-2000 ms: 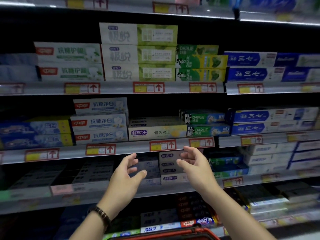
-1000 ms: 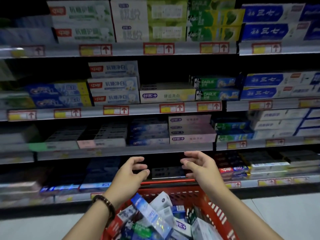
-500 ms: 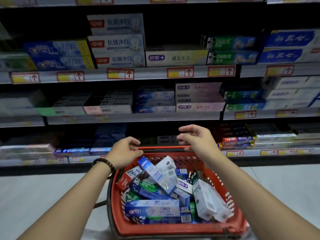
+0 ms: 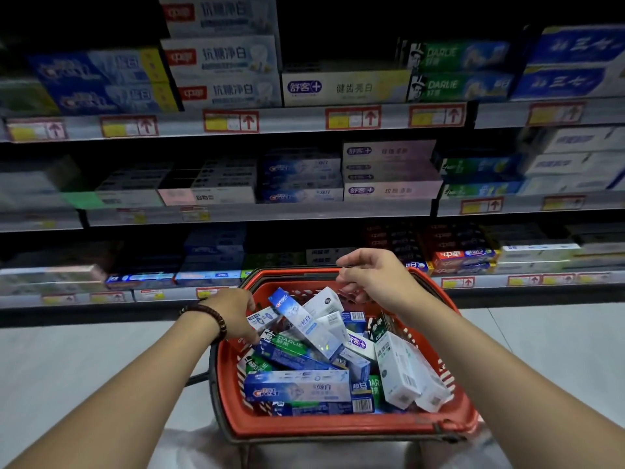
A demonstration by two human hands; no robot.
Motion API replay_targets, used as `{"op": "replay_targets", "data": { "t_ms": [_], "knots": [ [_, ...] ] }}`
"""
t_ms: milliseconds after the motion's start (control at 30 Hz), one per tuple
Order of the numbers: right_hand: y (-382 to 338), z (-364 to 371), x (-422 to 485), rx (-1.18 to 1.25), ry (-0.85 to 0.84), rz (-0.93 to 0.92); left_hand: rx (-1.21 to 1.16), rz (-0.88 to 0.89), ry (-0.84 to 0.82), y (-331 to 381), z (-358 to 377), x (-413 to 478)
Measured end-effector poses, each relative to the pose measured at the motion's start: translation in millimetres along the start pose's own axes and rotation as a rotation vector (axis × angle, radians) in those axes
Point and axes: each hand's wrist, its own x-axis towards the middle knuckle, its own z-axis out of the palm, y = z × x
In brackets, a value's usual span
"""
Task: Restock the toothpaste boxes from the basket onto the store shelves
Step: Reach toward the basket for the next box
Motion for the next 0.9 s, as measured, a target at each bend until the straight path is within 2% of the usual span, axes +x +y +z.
{"op": "replay_targets", "data": {
  "t_ms": [300,767,900],
  "knots": [
    [0.5,-4.9,-3.4,-0.038,0.0,0.013,0.048,-0.031,-0.06,0.9,7.5,5.8],
    [2.1,-8.4,-6.8,-0.071,-0.024,0.048,0.086,-0.067,0.038,8.4,-6.2,-6.0],
    [2.2,-9.0,-7.7,-0.068,-0.026,0.057,-0.017,-0.108,0.105,1.7,-25.2,-14.4]
  ]
}}
